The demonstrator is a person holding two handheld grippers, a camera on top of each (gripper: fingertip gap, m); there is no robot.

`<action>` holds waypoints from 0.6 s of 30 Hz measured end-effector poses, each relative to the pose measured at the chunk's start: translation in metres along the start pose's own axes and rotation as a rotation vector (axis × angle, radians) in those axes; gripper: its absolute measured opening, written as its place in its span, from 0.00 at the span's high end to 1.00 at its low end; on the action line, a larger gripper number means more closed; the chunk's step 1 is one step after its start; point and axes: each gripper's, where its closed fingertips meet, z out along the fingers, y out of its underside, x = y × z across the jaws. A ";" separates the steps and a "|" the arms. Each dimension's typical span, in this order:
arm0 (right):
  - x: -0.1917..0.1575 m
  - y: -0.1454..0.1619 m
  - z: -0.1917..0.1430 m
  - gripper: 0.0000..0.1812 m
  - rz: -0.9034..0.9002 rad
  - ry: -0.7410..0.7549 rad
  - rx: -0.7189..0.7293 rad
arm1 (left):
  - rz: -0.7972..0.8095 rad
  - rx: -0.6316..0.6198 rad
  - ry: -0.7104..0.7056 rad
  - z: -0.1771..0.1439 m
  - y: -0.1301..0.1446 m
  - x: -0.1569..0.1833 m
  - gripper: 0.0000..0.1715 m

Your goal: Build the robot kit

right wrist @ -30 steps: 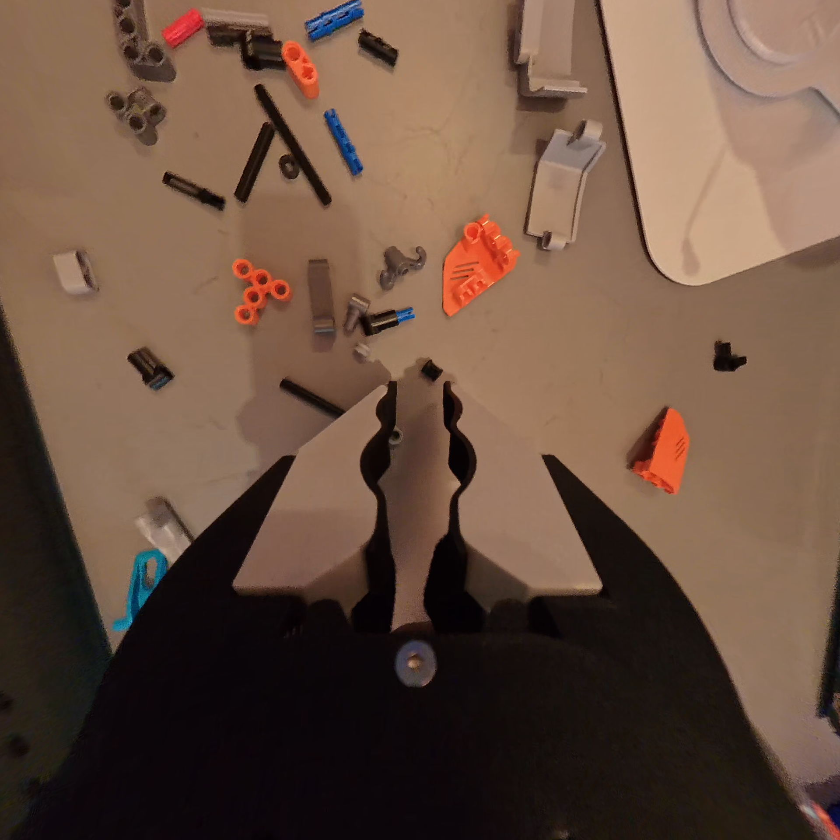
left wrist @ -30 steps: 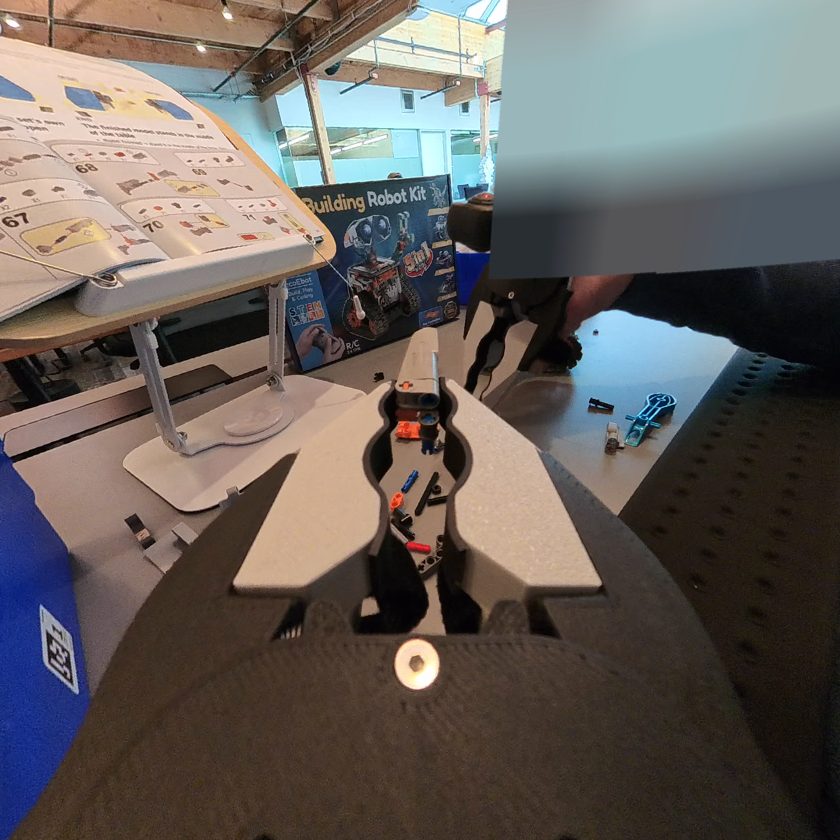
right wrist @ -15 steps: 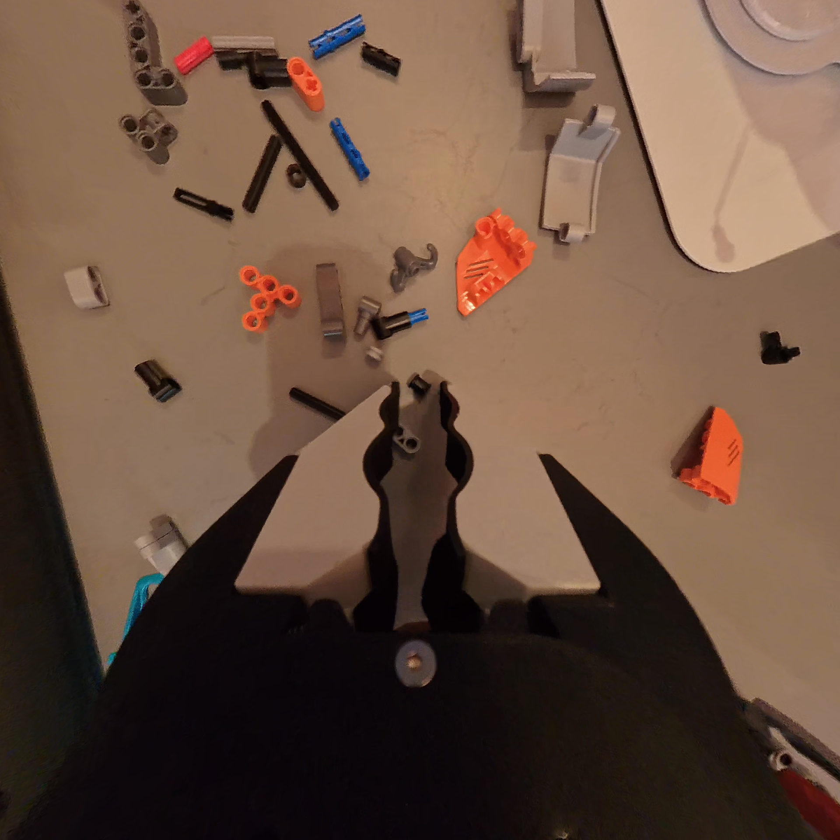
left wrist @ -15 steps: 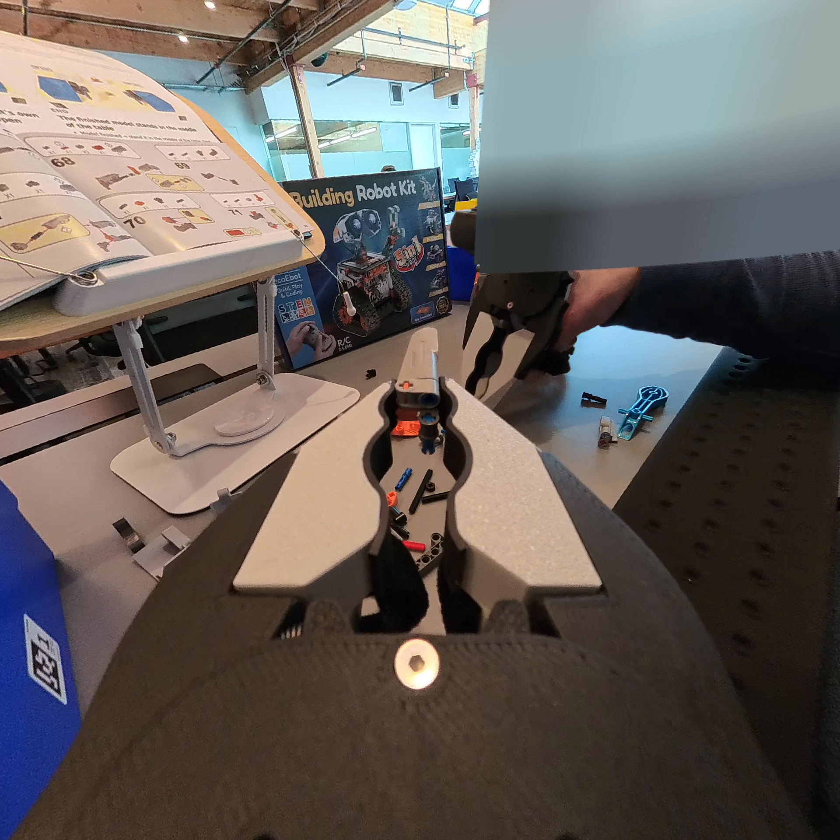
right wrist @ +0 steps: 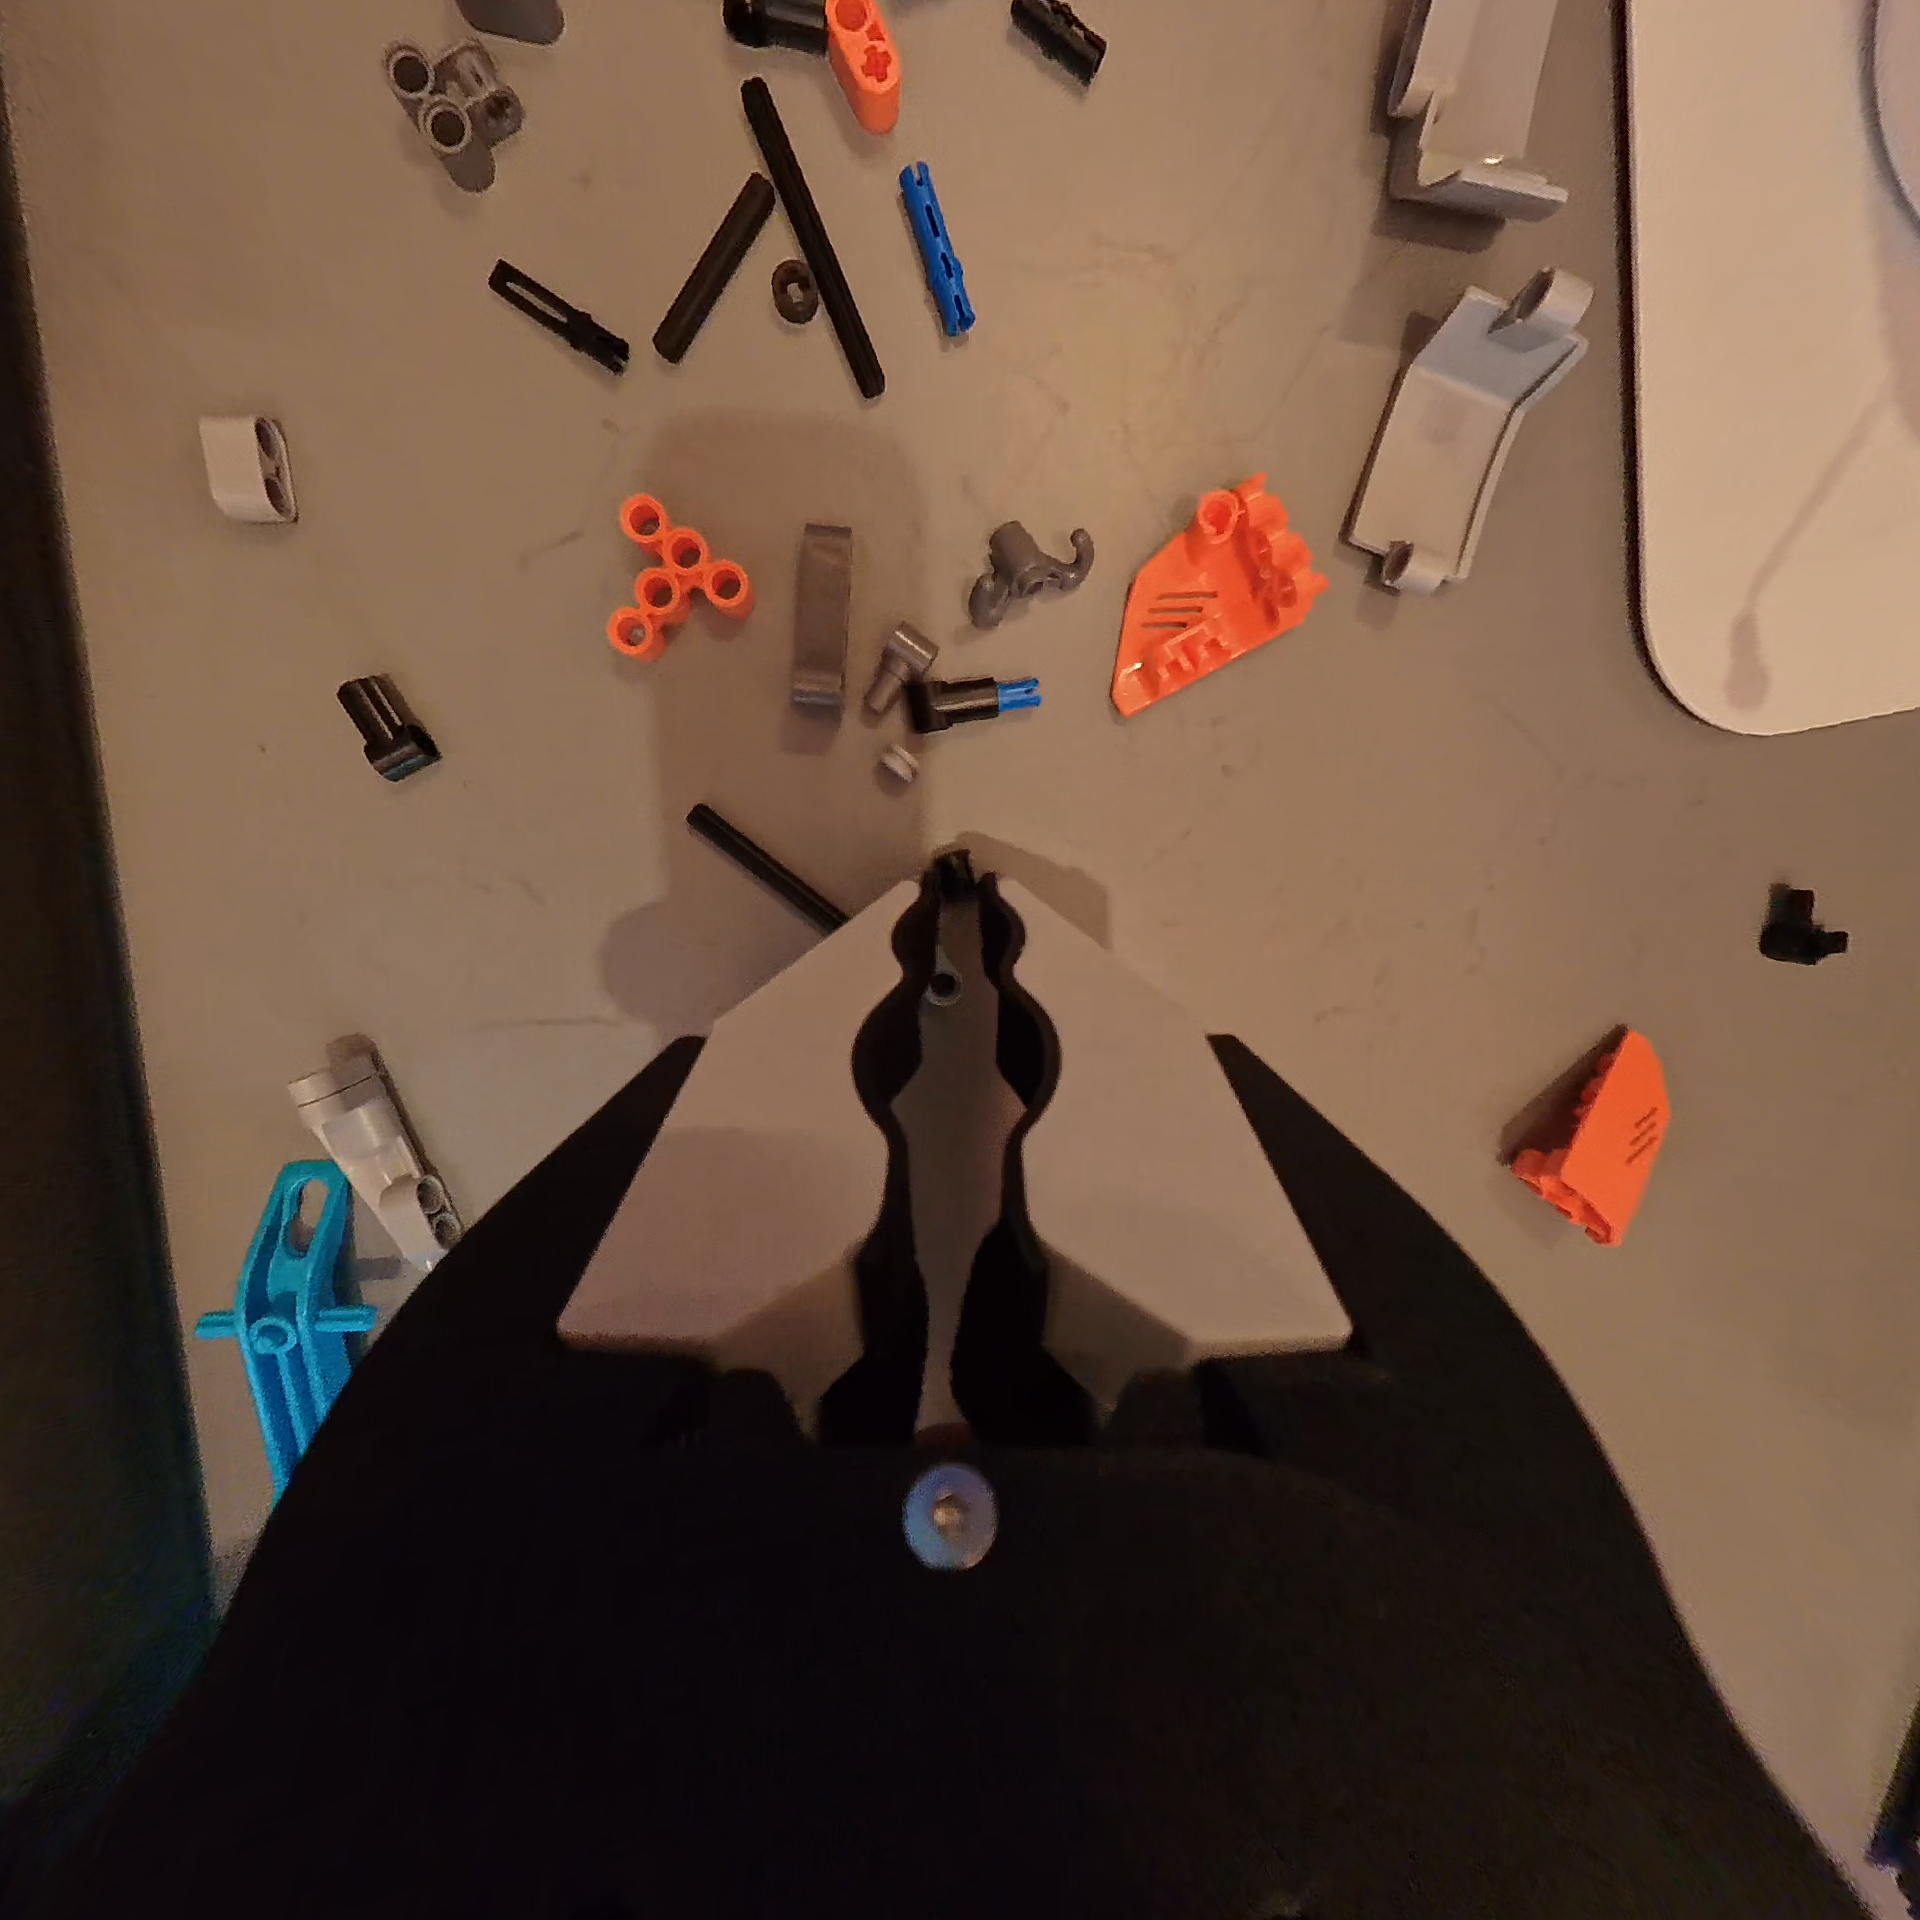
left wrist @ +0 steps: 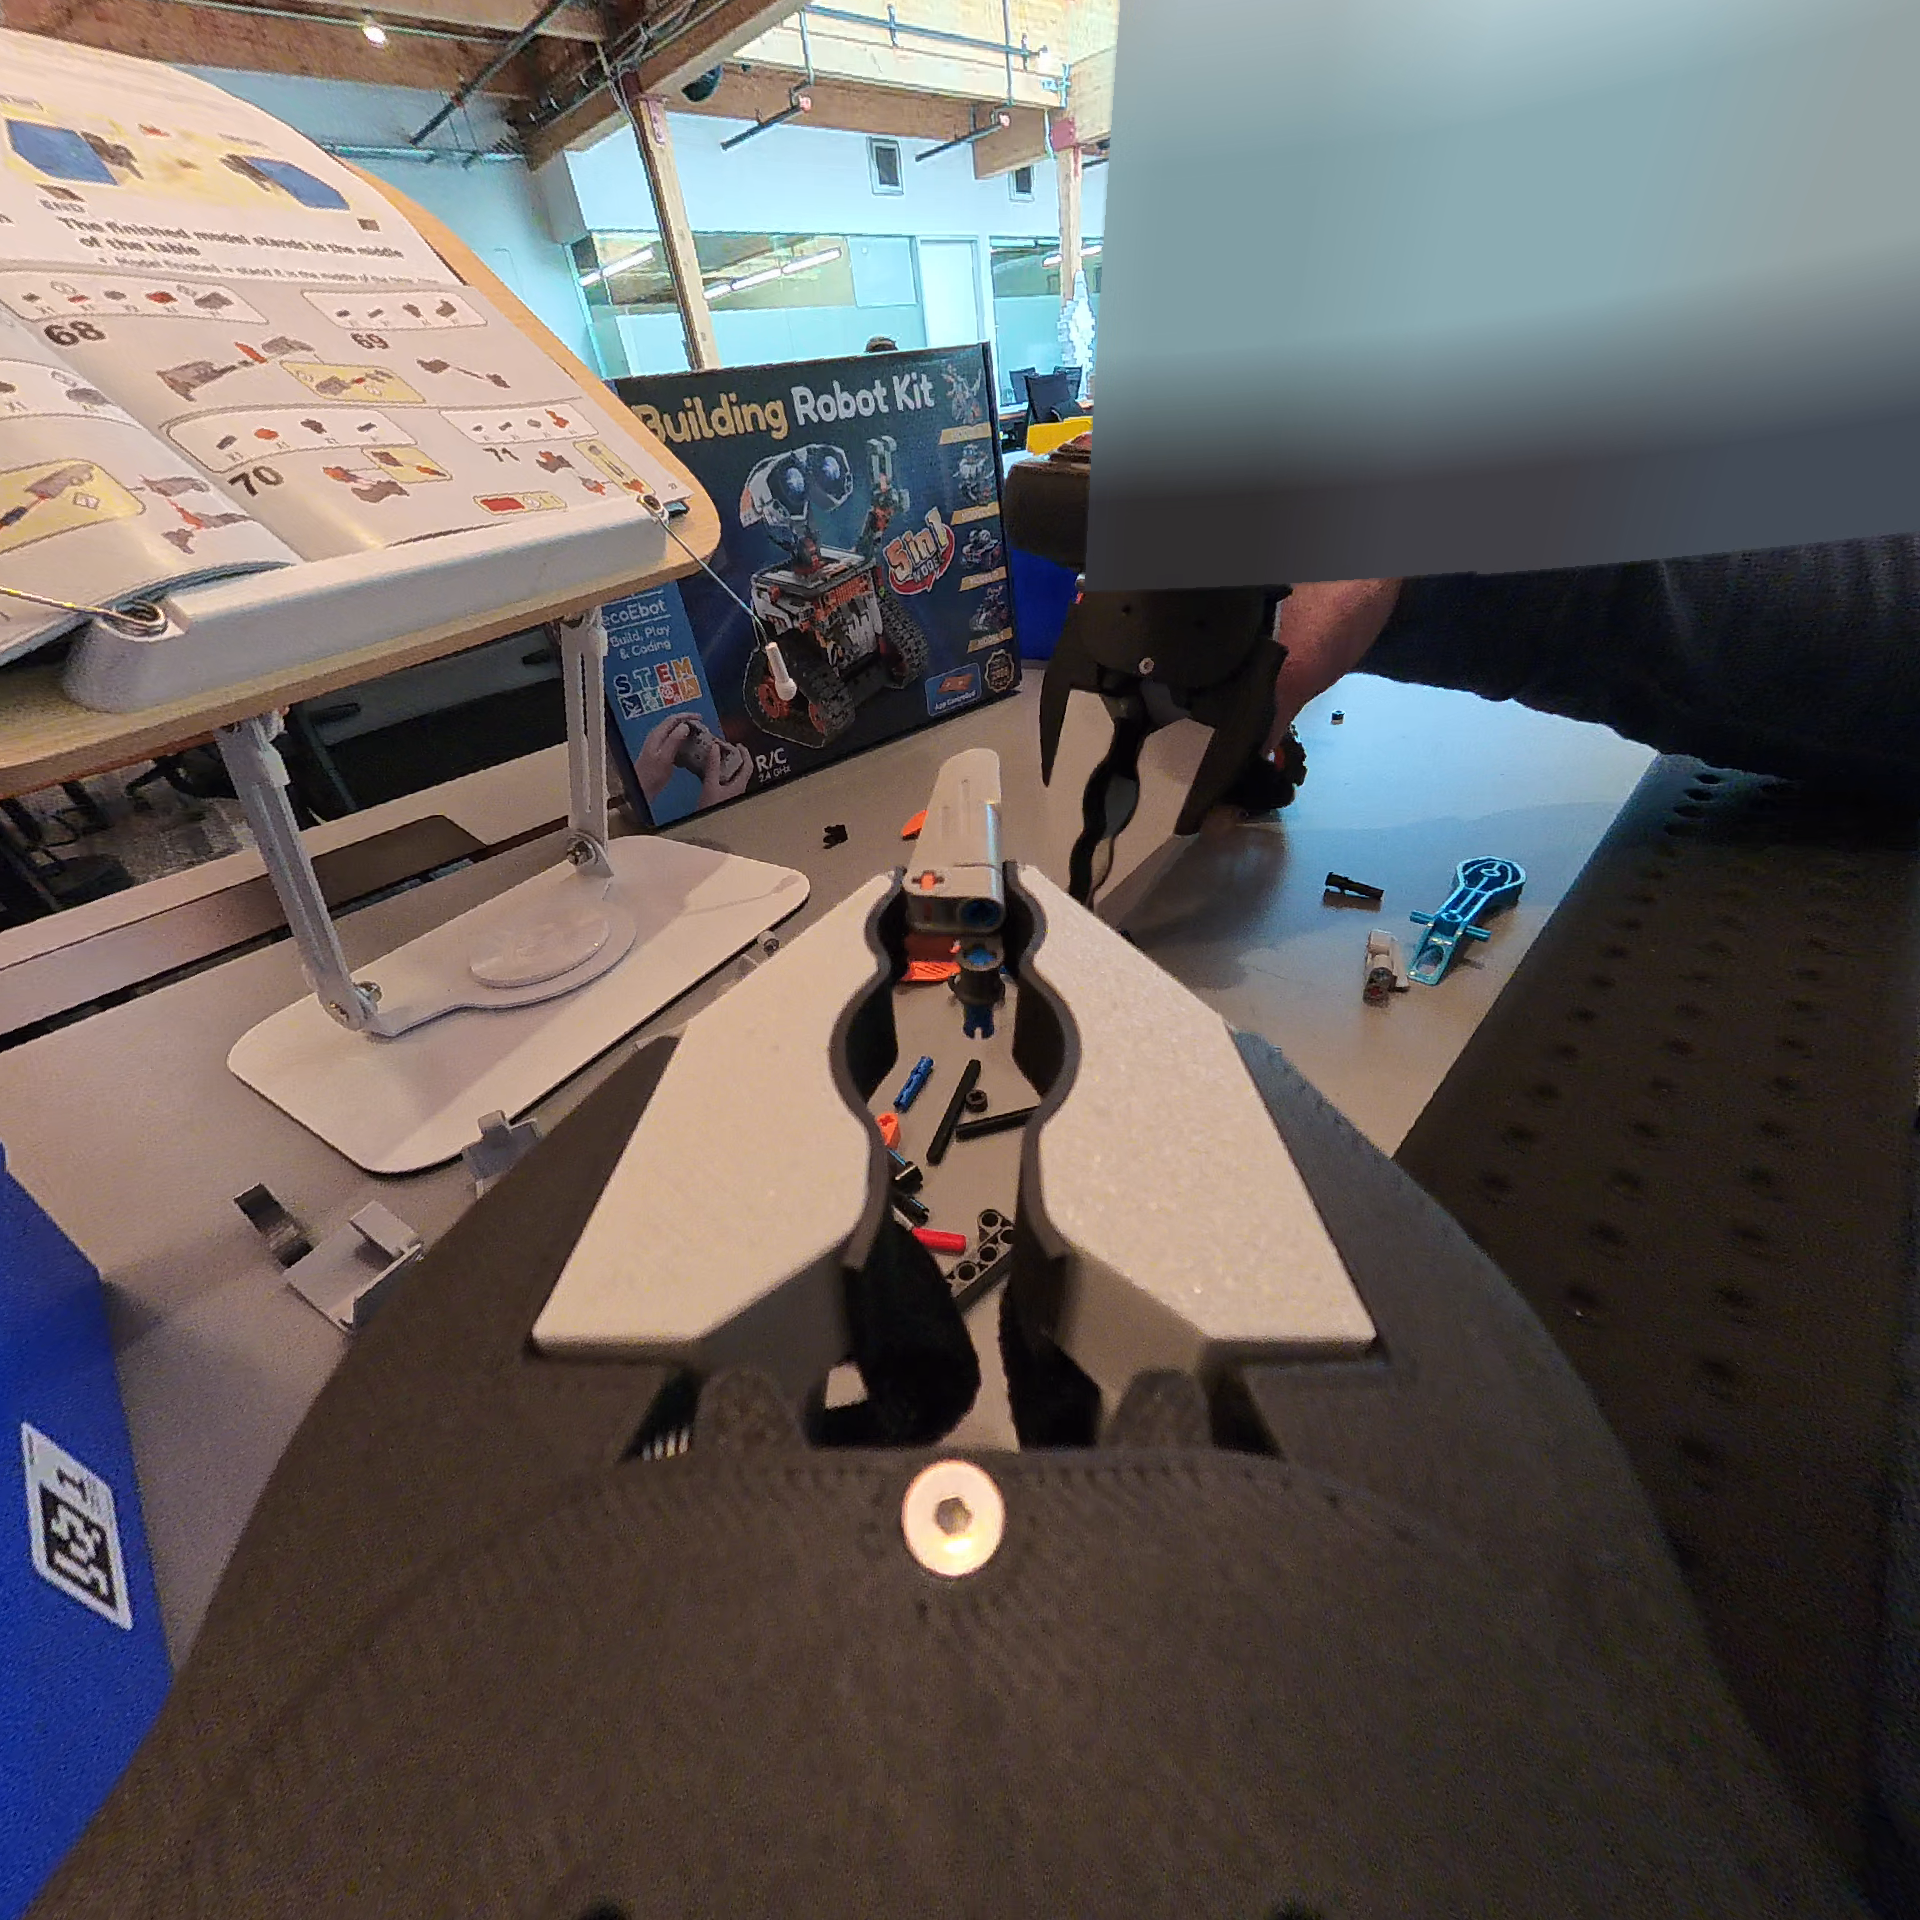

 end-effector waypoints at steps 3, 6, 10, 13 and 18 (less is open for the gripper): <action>-0.001 -0.001 0.000 0.98 -0.012 0.008 0.016 | -0.001 -0.002 0.006 0.000 0.000 0.000 0.92; -0.005 -0.002 0.000 0.98 -0.013 -0.005 0.032 | 0.004 -0.012 0.015 0.002 0.002 0.002 0.92; -0.009 -0.004 0.001 0.98 0.002 -0.006 0.065 | 0.016 -0.032 0.032 0.005 0.005 0.007 0.92; -0.010 -0.006 0.001 0.98 -0.007 -0.003 0.090 | 0.025 -0.050 0.047 0.008 0.007 0.011 0.92; -0.017 -0.015 -0.002 0.98 -0.007 -0.027 0.168 | 0.024 -0.075 0.064 0.011 0.011 0.015 0.92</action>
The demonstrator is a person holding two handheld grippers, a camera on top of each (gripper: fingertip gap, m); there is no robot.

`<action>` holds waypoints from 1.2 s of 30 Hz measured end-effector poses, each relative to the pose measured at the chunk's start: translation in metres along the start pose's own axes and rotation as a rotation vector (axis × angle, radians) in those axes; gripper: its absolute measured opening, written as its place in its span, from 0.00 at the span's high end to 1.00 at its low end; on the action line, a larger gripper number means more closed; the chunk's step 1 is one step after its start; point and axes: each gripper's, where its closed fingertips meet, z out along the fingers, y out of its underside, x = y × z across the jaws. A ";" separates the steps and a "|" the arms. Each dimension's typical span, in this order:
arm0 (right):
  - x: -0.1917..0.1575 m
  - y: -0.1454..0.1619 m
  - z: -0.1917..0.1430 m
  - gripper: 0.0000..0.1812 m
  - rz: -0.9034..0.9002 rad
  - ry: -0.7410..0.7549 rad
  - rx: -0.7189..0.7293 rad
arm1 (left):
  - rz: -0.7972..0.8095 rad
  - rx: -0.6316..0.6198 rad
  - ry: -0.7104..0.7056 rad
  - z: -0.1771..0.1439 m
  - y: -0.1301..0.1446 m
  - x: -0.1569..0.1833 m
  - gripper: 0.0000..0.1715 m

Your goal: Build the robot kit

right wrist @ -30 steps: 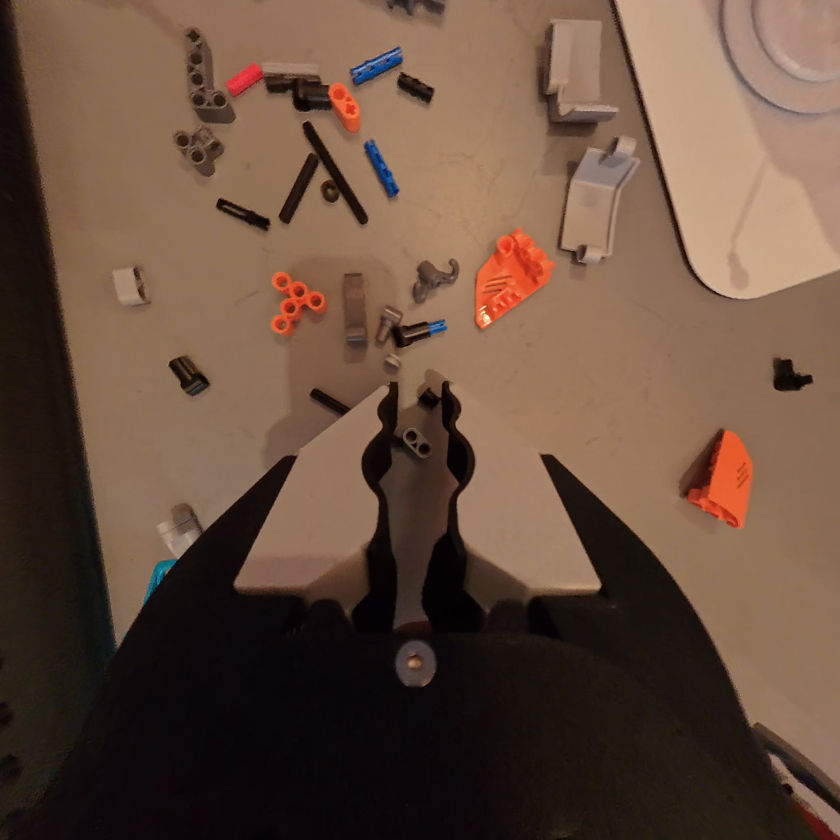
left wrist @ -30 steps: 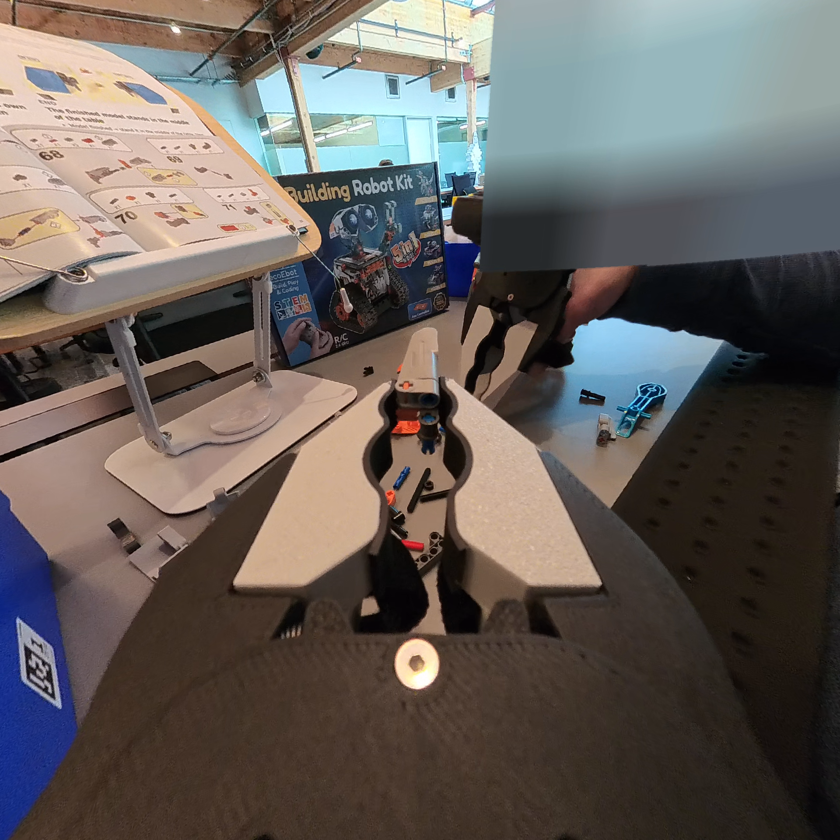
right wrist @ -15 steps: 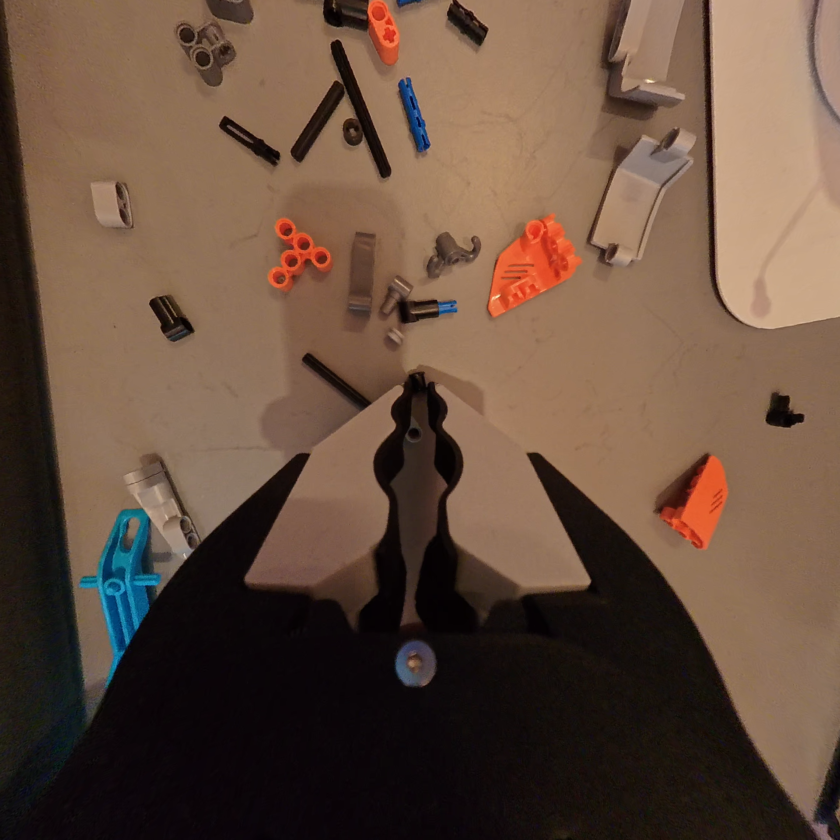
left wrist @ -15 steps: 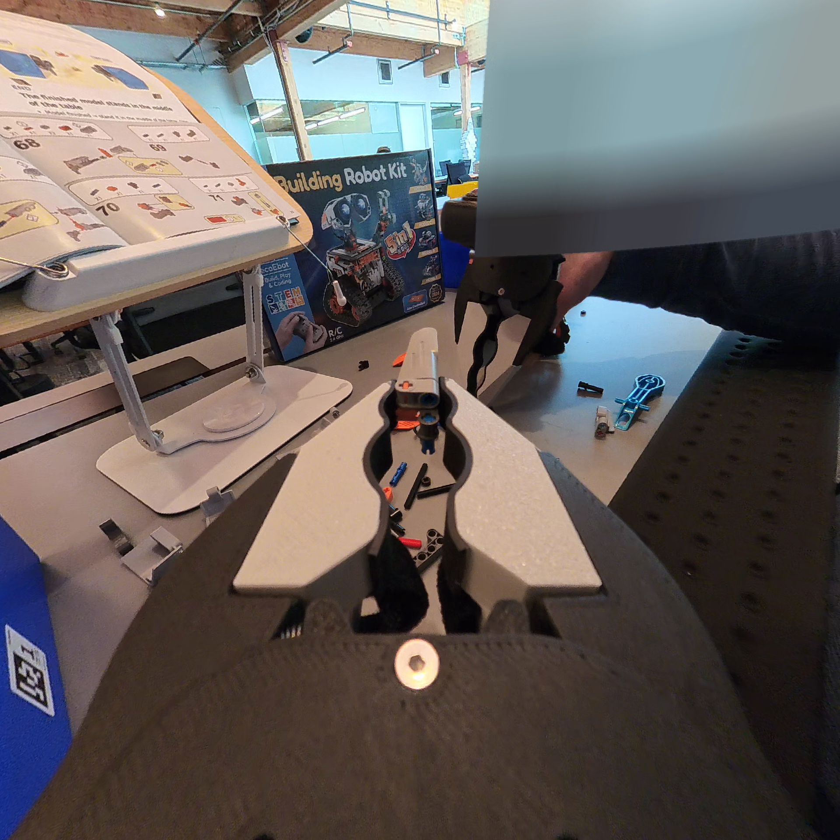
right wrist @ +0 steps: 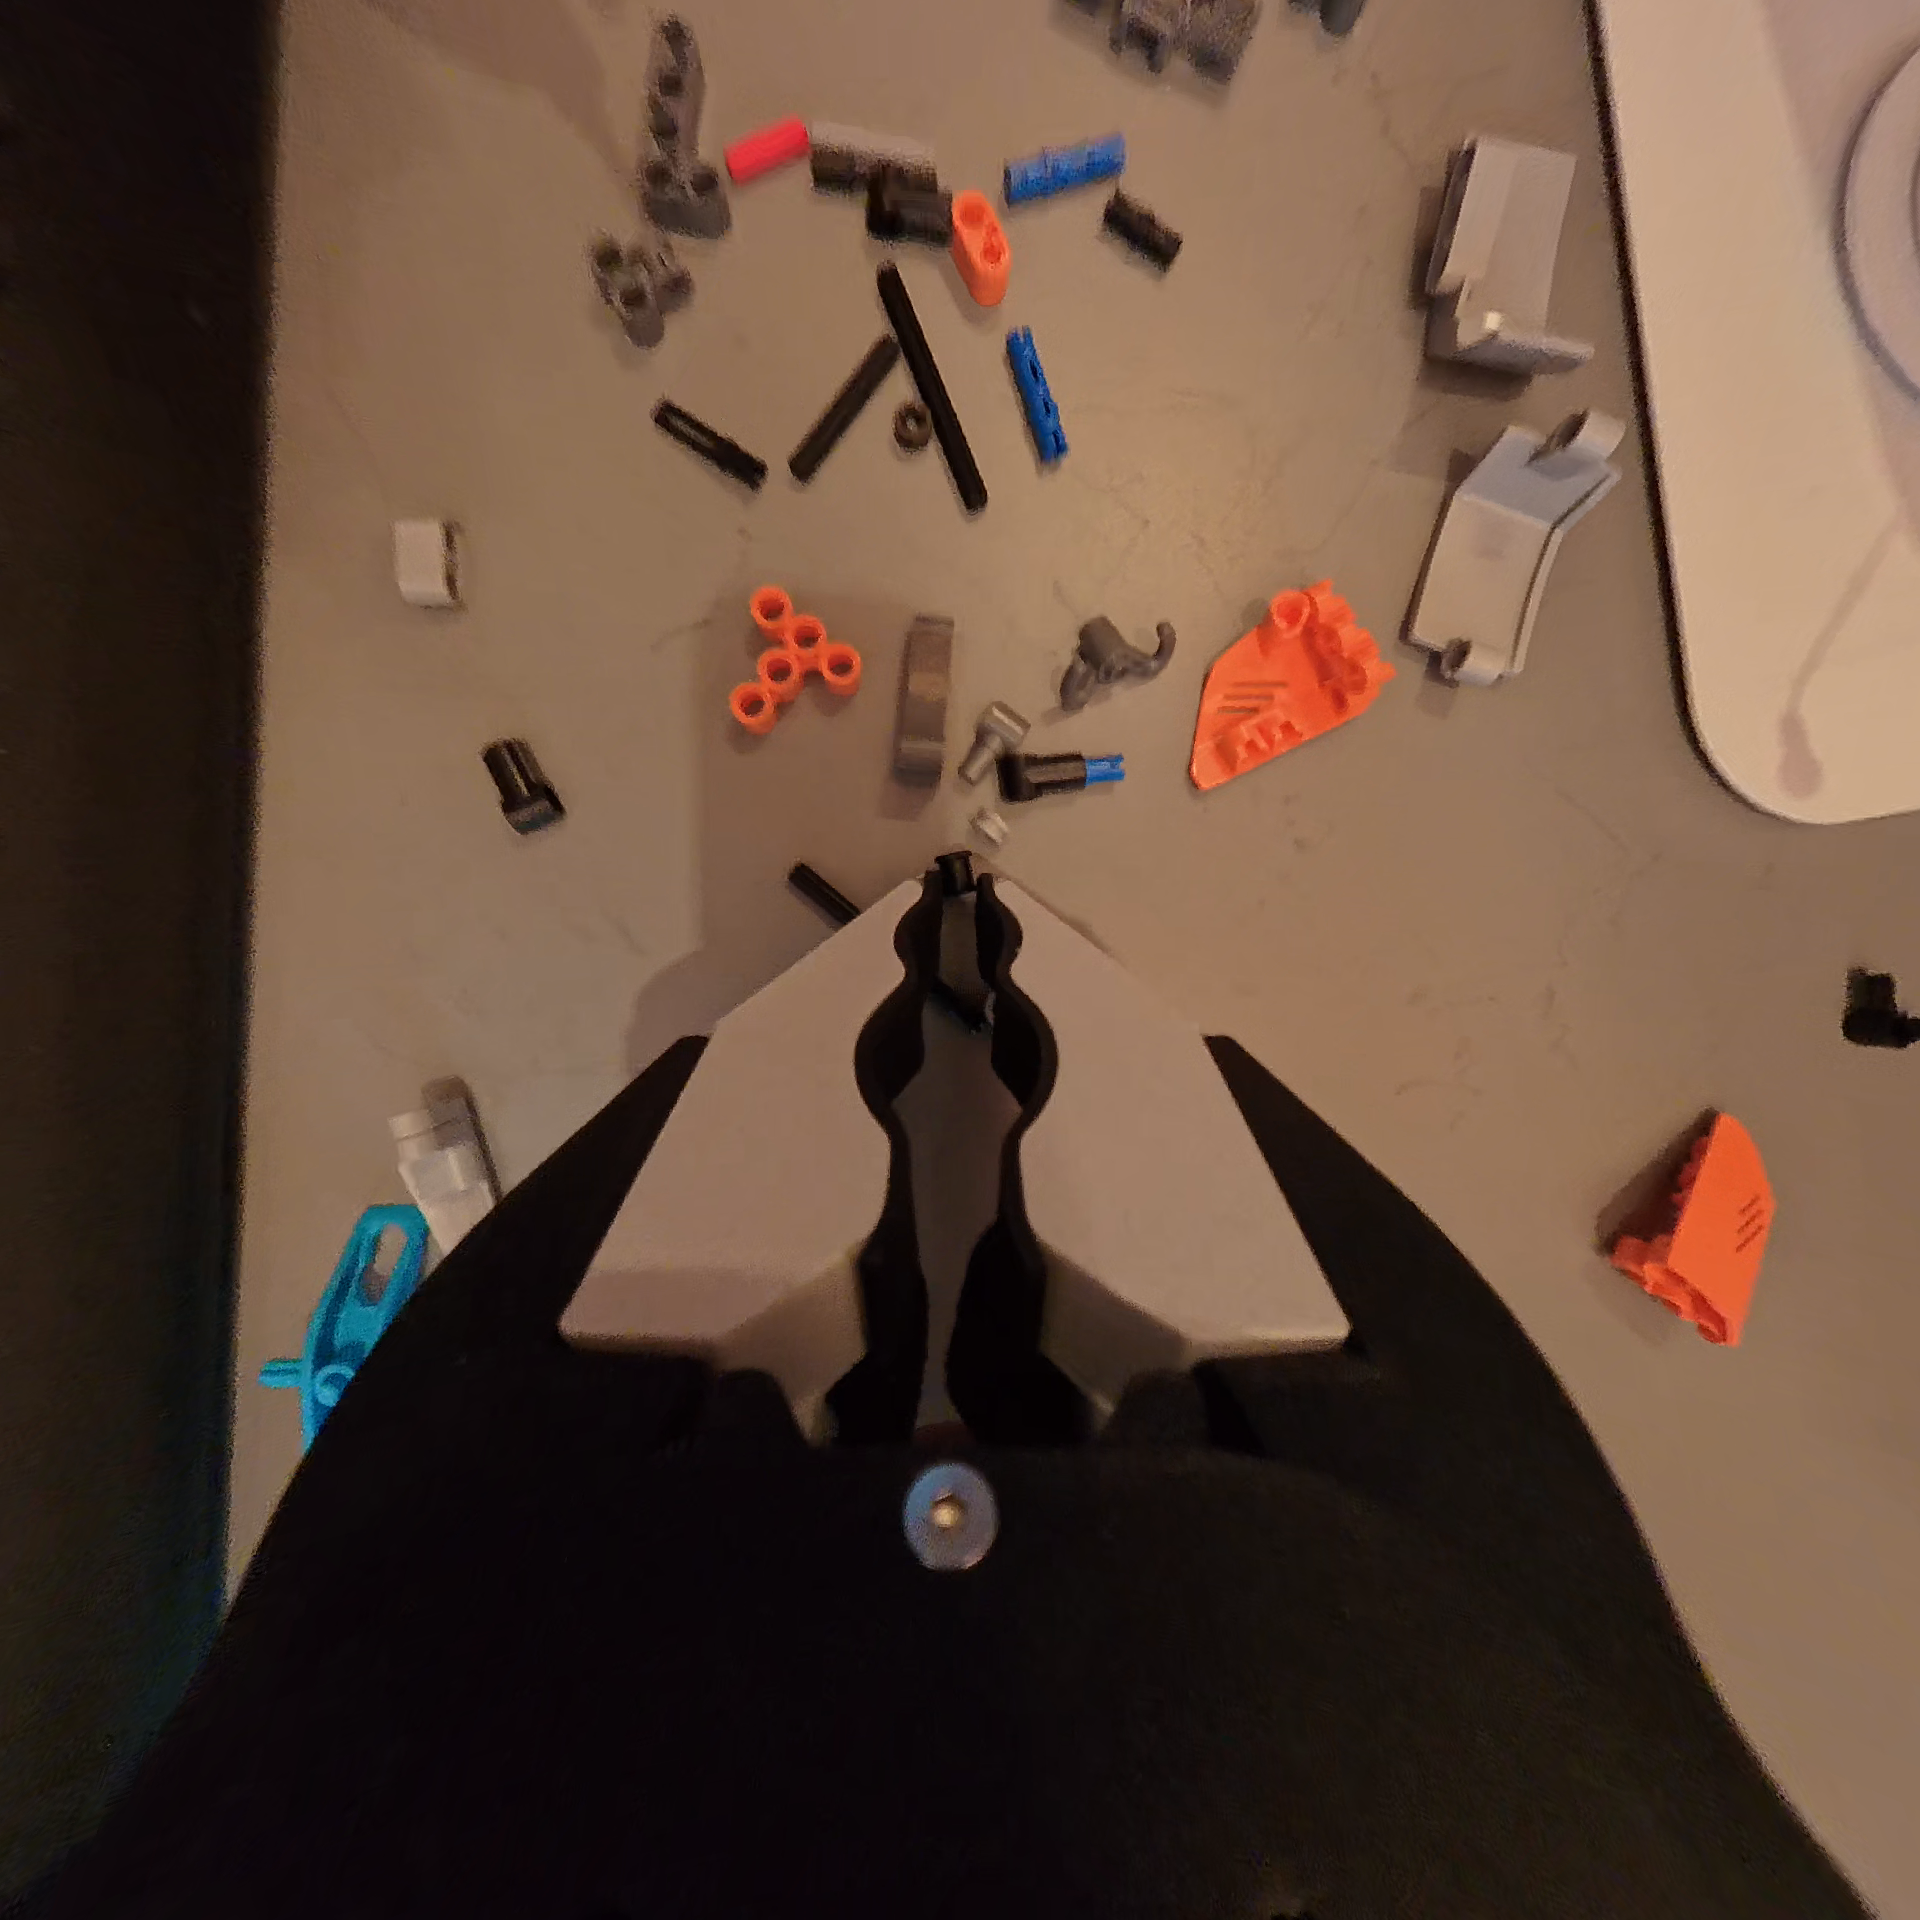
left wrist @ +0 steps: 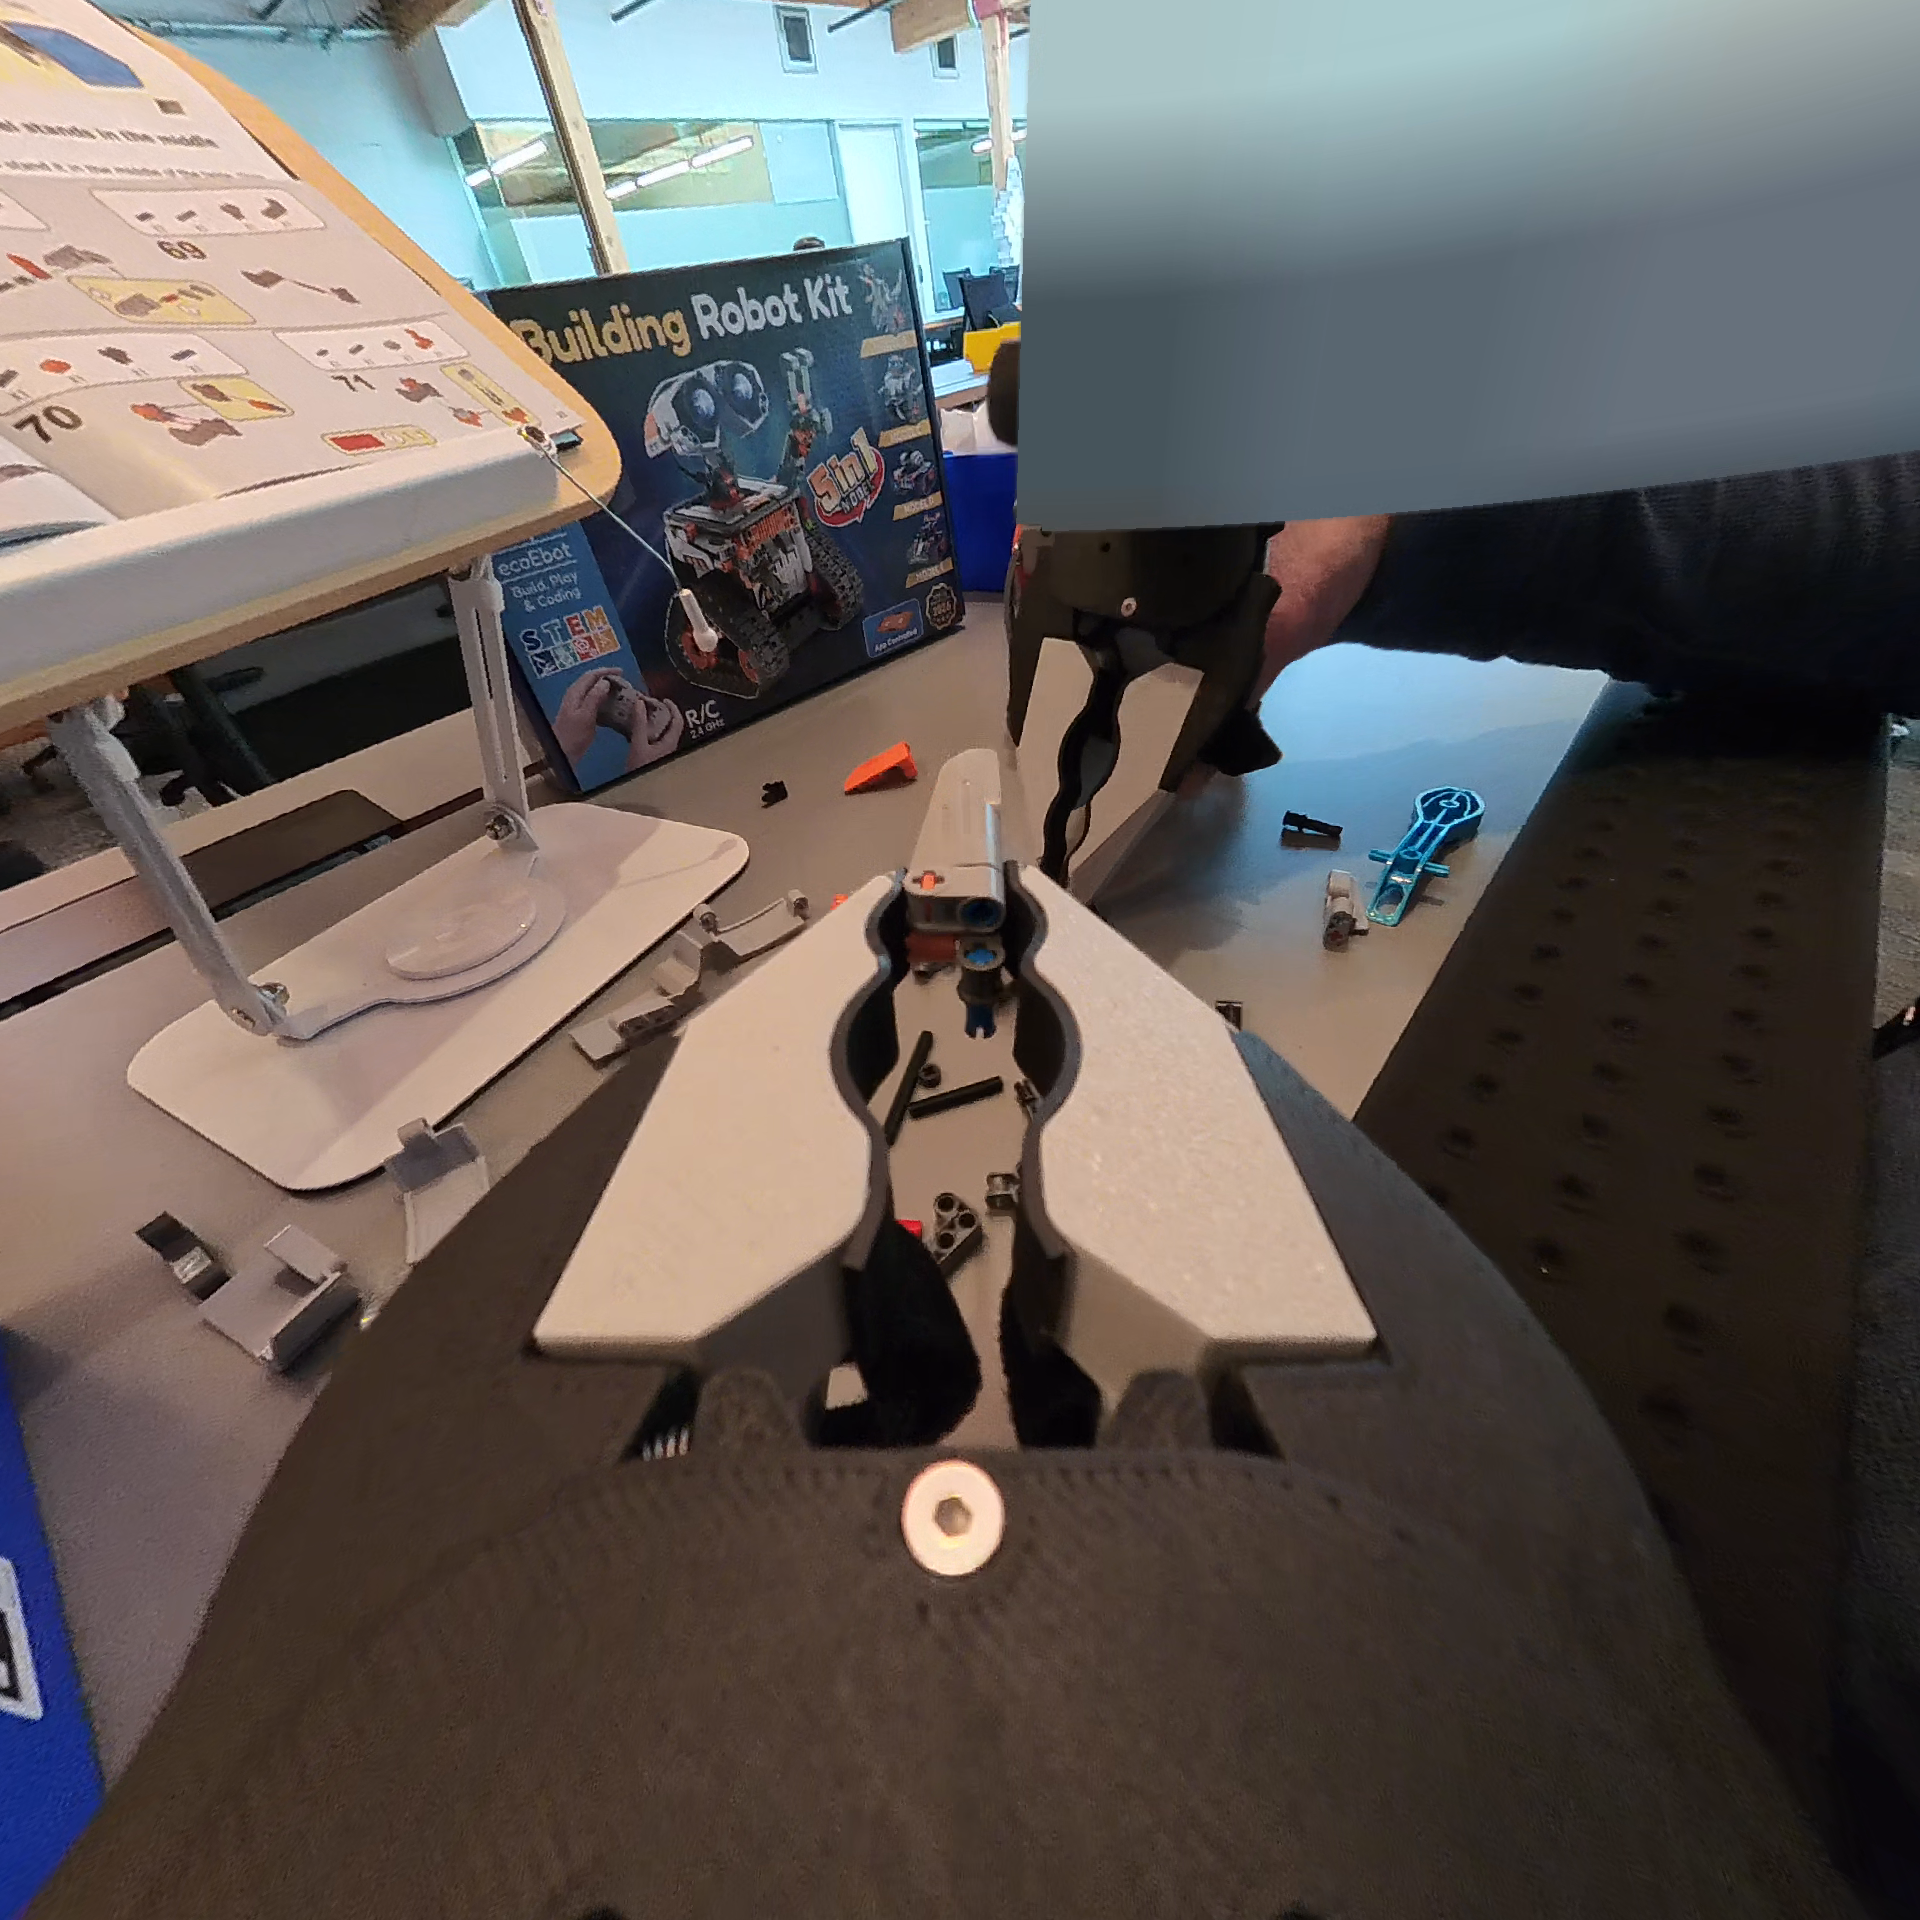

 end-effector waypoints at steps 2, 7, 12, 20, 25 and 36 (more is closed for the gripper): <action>-0.001 -0.010 -0.007 0.98 -0.025 0.023 0.051 | -0.009 -0.007 0.010 0.002 0.001 0.001 0.92; -0.023 -0.059 -0.034 0.98 -0.145 0.080 0.261 | -0.086 -0.012 0.074 0.013 -0.002 0.010 0.92; -0.031 -0.082 -0.052 0.98 -0.261 0.205 0.358 | -0.102 -0.051 0.124 0.024 0.002 0.021 0.92; -0.035 -0.088 -0.062 0.98 -0.344 0.291 0.393 | -0.192 -0.071 0.180 0.036 0.003 0.028 0.92; -0.033 -0.087 -0.065 0.98 -0.358 0.324 0.402 | -0.219 -0.079 0.189 0.039 0.004 0.028 0.92; -0.032 -0.085 -0.068 0.98 -0.386 0.348 0.404 | -0.233 -0.095 0.203 0.041 0.006 0.029 0.92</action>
